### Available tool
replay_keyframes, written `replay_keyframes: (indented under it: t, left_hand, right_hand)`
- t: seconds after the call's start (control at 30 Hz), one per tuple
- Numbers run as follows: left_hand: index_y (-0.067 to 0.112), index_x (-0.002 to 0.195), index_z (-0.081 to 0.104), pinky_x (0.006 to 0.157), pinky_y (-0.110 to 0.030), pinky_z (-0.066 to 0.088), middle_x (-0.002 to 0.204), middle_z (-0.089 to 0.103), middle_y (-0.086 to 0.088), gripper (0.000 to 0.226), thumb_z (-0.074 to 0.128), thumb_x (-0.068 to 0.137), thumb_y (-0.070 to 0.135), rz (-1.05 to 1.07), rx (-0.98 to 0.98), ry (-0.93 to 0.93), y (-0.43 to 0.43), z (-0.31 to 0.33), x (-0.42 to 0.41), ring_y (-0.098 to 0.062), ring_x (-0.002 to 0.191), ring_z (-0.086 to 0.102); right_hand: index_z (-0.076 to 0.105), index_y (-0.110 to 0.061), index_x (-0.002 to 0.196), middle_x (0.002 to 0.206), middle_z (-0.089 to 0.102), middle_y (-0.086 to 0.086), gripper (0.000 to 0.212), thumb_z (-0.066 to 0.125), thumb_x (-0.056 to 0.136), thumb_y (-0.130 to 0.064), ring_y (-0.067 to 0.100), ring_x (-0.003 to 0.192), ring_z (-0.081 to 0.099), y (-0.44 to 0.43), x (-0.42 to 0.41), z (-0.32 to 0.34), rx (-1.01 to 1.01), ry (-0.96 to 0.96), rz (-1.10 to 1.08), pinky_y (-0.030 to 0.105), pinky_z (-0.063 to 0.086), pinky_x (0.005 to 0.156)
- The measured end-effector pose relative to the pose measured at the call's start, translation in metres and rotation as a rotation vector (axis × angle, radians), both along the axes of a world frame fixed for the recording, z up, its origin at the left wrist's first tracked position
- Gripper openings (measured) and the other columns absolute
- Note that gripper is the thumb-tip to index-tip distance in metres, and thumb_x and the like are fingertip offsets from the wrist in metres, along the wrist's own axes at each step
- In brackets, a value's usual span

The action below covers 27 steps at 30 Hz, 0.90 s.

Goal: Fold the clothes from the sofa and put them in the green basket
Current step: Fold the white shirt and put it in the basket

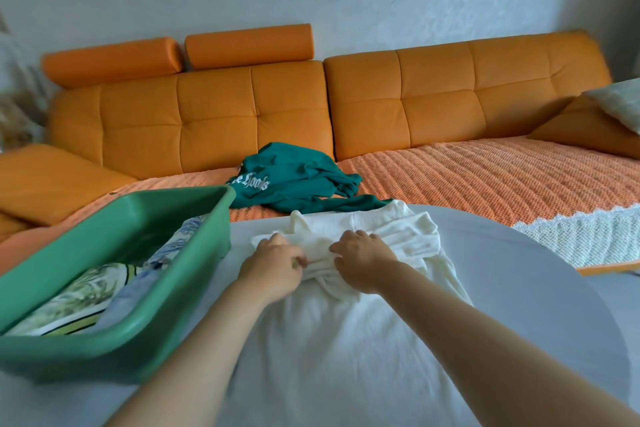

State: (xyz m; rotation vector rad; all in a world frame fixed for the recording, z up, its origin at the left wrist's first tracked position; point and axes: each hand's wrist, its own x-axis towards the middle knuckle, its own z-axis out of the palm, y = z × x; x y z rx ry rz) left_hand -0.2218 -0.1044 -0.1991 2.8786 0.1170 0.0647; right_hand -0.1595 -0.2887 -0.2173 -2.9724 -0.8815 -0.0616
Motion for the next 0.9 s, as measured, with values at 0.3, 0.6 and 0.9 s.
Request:
replay_keyframes:
  t: [0.3, 0.6, 0.9]
  left_hand:
    - [0.038, 0.131, 0.048, 0.055, -0.03, 0.034, 0.117, 0.057, 0.001, 0.058, 0.043, 0.086, 0.001, 0.068, -0.007, 0.006, 0.027, -0.007, -0.005, -0.022, 0.085, 0.054]
    - [0.027, 0.121, 0.071, 0.078, -0.027, 0.047, 0.134, 0.06, -0.002, 0.055, 0.036, 0.09, -0.002, 0.141, -0.084, -0.048, 0.041, 0.036, 0.013, -0.028, 0.109, 0.06]
    - [0.021, 0.153, 0.032, 0.093, -0.041, 0.051, 0.137, 0.052, -0.012, 0.065, 0.041, 0.091, 0.003, 0.204, 0.225, 0.24, 0.051, -0.009, 0.006, -0.032, 0.121, 0.054]
  right_hand:
    - [0.006, -0.025, 0.159, 0.161, 0.02, 0.009, 0.075, 0.044, 0.094, -0.033, 0.029, 0.144, 0.029, 0.005, -0.004, -0.004, 0.049, 0.045, -0.037, 0.046, 0.026, 0.117]
    - [0.0, -0.041, 0.157, 0.167, 0.002, -0.003, 0.082, 0.05, 0.091, -0.038, 0.021, 0.151, 0.015, 0.008, -0.001, -0.006, 0.114, 0.085, 0.076, 0.046, 0.015, 0.122]
    - [-0.007, -0.037, 0.158, 0.167, -0.008, 0.006, 0.077, 0.037, 0.094, -0.044, 0.025, 0.153, -0.008, 0.013, -0.001, -0.009, -0.073, 0.037, 0.063, 0.057, -0.002, 0.122]
